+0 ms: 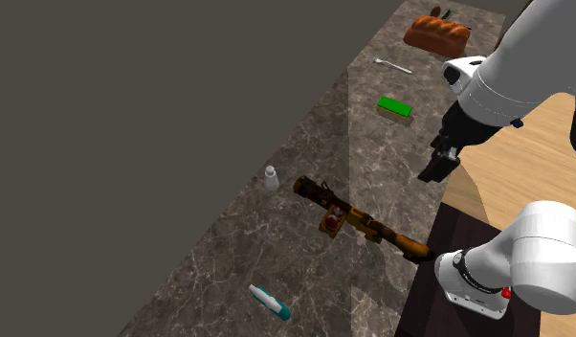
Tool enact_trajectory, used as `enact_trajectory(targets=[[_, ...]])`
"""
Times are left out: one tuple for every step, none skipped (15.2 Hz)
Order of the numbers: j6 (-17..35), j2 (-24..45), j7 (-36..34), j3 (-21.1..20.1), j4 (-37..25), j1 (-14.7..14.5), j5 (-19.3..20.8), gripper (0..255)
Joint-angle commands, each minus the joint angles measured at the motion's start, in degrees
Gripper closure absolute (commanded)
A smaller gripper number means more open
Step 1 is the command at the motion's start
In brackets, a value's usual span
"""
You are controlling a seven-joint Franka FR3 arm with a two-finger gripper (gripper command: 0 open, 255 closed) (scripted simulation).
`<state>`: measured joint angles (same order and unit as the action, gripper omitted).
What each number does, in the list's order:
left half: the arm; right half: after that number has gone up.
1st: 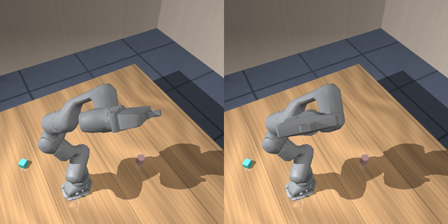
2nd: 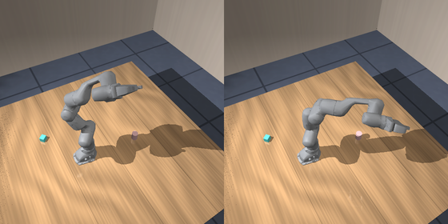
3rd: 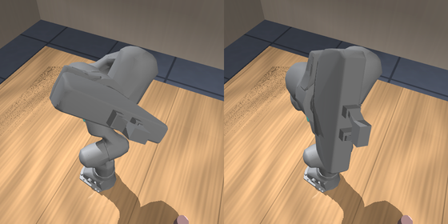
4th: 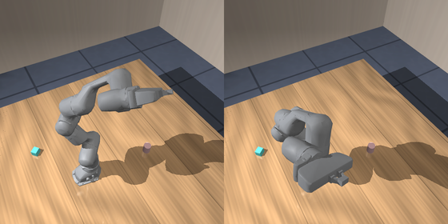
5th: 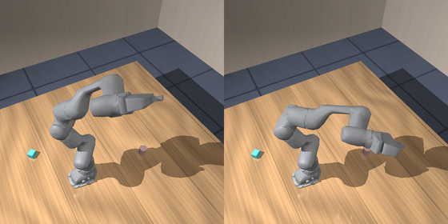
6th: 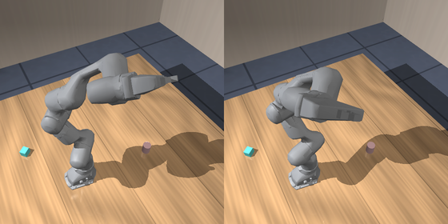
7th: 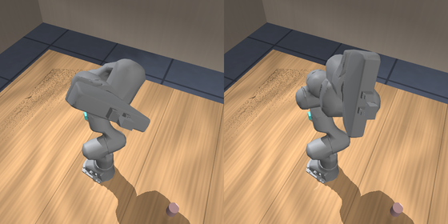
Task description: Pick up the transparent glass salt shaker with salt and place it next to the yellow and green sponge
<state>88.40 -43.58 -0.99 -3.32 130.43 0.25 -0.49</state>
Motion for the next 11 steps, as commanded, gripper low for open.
enact_trajectory(targets=[[0.0, 0.0, 0.0, 0.0, 0.0, 0.0, 0.0, 0], [2.2, 1.0, -0.1, 0.0, 0.8, 0.0, -0.2, 0], [4.4, 2.1, -0.1, -0.1, 1.5, -0.1, -0.5, 0], [6.5, 3.3, -0.2, -0.1, 2.1, -0.1, -0.7, 0], [8.7, 4.6, -0.2, -0.2, 2.6, -0.1, -0.9, 0], [10.9, 5.9, -0.3, -0.2, 3.0, -0.2, -1.2, 0], [13.0, 7.3, -0.3, -0.3, 3.3, -0.2, -1.4, 0], [15.1, 8.8, -0.3, -0.3, 3.6, -0.3, -1.6, 0], [17.2, 10.4, -0.3, -0.4, 3.8, -0.3, -1.9, 0], [19.3, 12.0, -0.3, -0.4, 3.8, -0.4, -2.1, 0], [21.3, 13.6, -0.3, -0.5, 3.8, -0.4, -2.3, 0]])
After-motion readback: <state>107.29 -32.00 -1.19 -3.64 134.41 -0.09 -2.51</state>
